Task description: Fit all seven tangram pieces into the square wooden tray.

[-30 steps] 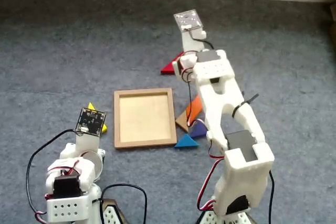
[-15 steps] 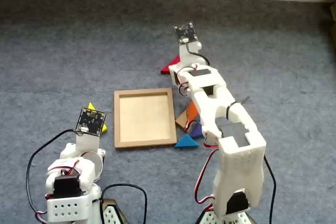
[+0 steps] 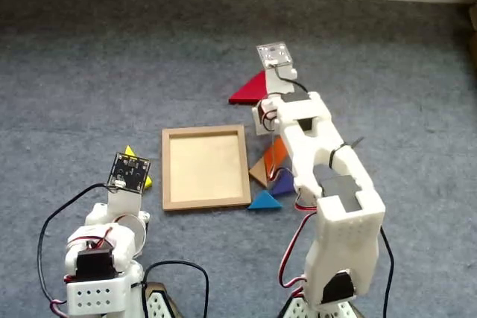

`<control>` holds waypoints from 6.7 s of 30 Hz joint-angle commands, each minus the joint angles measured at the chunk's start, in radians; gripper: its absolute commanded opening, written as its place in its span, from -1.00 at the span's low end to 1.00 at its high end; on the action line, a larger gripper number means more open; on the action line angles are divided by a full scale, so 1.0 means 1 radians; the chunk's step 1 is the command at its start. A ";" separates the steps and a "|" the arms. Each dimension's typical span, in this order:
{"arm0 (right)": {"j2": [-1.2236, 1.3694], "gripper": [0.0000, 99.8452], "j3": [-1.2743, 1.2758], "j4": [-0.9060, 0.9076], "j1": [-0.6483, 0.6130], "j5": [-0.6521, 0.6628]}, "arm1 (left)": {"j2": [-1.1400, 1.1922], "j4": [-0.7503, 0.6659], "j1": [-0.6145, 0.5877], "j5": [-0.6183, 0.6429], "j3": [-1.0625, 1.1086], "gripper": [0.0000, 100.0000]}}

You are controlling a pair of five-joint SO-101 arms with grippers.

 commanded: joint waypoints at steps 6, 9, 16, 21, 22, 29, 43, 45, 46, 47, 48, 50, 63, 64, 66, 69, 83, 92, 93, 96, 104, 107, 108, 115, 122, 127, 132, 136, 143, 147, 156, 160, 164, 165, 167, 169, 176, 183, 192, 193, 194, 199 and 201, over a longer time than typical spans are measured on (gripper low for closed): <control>-0.179 -0.99 0.001 -0.236 0.013 -0.009 | -0.010 0.005 -0.018 0.006 0.019 -0.95; -0.139 -0.99 0.004 -0.335 0.004 -0.009 | -0.010 0.005 -0.018 0.006 0.019 -0.95; 0.018 -0.99 -0.004 -0.587 0.002 -0.009 | -0.010 0.005 -0.018 0.006 0.019 -0.95; 0.065 -0.99 0.001 -0.704 0.004 -0.009 | -0.010 0.005 -0.018 0.006 0.019 -0.95; 0.073 -0.99 0.001 -0.705 0.004 -0.009 | -0.010 0.005 -0.018 0.006 0.019 -0.95; 0.124 -0.99 -0.005 -0.607 0.002 -0.009 | -0.010 0.005 -0.018 0.006 0.019 -0.95; 0.139 -0.99 -0.007 -0.153 0.064 -0.002 | -0.010 0.005 -0.018 0.006 0.019 -0.95; 0.096 -0.99 -0.002 -0.071 0.067 -0.002 | -0.010 0.005 -0.018 0.006 0.019 -0.95; 0.074 -0.99 -0.001 -0.028 0.070 -0.002 | -0.010 0.005 -0.018 0.006 0.019 -0.95; 0.053 -0.99 -0.001 0.013 0.070 -0.002 | -0.010 0.005 -0.018 0.006 0.019 -0.95; 0.035 -0.99 -0.001 0.048 0.074 -0.002 | -0.010 0.005 -0.018 0.006 0.019 -0.95; 0.008 -0.99 -0.001 0.105 0.077 -0.002 | -0.010 0.005 -0.018 0.006 0.019 -0.95; -0.010 -0.99 -0.005 0.394 0.206 0.302 | -0.010 0.005 -0.018 0.006 0.019 -0.95; -0.010 -0.99 -0.005 0.415 0.213 0.302 | -0.010 0.005 -0.018 0.006 0.019 -0.95; -0.012 -0.99 -0.007 0.453 0.220 0.302 | -0.010 0.005 -0.018 0.006 0.019 -0.95; -0.019 -0.99 -0.008 0.490 0.222 0.302 | -0.010 0.005 -0.018 0.006 0.019 -0.95; -0.452 -0.99 0.223 0.018 0.079 0.187 | -0.010 0.005 -0.018 0.006 0.019 -0.95; -0.312 -0.99 0.346 -0.410 0.042 -0.002 | -0.010 0.005 -0.018 0.006 0.019 -0.95; -0.275 -0.99 0.346 -0.429 0.041 -0.021 | -0.010 0.005 -0.018 0.006 0.019 -0.95; -0.171 -0.99 0.318 -0.489 0.036 -0.044 | -0.010 0.005 -0.018 0.006 0.019 -0.95; -0.042 -0.99 0.289 -0.490 0.038 0.143 | -0.010 0.005 -0.018 0.006 0.019 -0.95; -0.044 -0.99 0.321 -0.464 0.054 0.328 | -0.010 0.005 -0.018 0.006 0.019 -0.95; -0.044 -0.99 0.332 -0.441 0.064 0.371 | -0.010 0.005 -0.018 0.006 0.019 -0.95; -0.051 -0.99 0.306 -0.231 0.125 0.425 | -0.010 0.005 -0.018 0.006 0.019 -0.95; -0.151 -0.99 0.265 0.018 0.174 0.427 | -0.010 0.005 -0.018 0.006 0.019 -0.95; -0.237 -0.99 0.265 0.200 0.185 0.427 | -0.010 0.005 -0.018 0.006 0.019 -0.95; -0.361 -0.99 0.265 0.297 0.185 0.427 | -0.010 0.005 -0.018 0.006 0.019 -0.95; -0.496 -0.99 0.269 0.389 0.183 0.427 | -0.010 0.005 -0.018 0.006 0.019 -0.95; -0.621 -0.94 0.271 0.470 0.179 0.565 | -0.010 0.005 -0.018 0.006 0.019 -0.95; -0.567 -0.61 0.266 0.472 0.183 0.674 | -0.010 0.005 -0.018 0.006 0.019 -0.95; -0.384 -0.23 0.243 0.470 0.151 0.704 | -0.010 0.005 -0.018 0.006 0.019 -0.95; -0.358 -0.23 0.220 0.472 0.120 0.700 | -0.010 0.005 -0.018 0.006 0.019 -0.95; -0.360 -0.23 0.217 0.464 0.079 0.620 | -0.010 0.005 -0.018 0.006 0.019 -0.95; -0.358 -0.23 0.217 0.464 0.065 0.606 | -0.010 0.005 -0.018 0.006 0.019 -0.95; -0.351 -0.23 0.217 0.452 0.045 0.585 | -0.010 0.005 -0.018 0.006 0.019 -0.95; -0.351 -0.23 0.226 0.397 0.042 0.557 | -0.010 0.005 -0.018 0.006 0.019 -0.95; -0.326 -0.23 0.229 0.259 0.065 0.516 | -0.010 0.005 -0.018 0.006 0.019 -0.95; -0.143 -0.23 0.199 0.259 0.148 0.519 | -0.010 0.005 -0.018 0.006 0.019 -0.95; -0.117 -0.23 0.102 0.259 0.318 0.514 | -0.010 0.005 -0.018 0.006 0.019 -0.95; -0.117 -0.23 0.102 0.259 0.329 0.514 | -0.010 0.005 -0.018 0.006 0.019 -0.95; -0.119 -0.23 0.102 0.259 0.337 0.514 | -0.010 0.005 -0.018 0.006 0.019 -0.95; -0.193 -0.23 0.102 0.282 0.337 0.514 | -0.010 0.005 -0.018 0.006 0.019 -0.95; -0.248 -0.23 0.101 0.341 0.331 0.514 | -0.010 0.005 -0.018 0.006 0.019 -0.95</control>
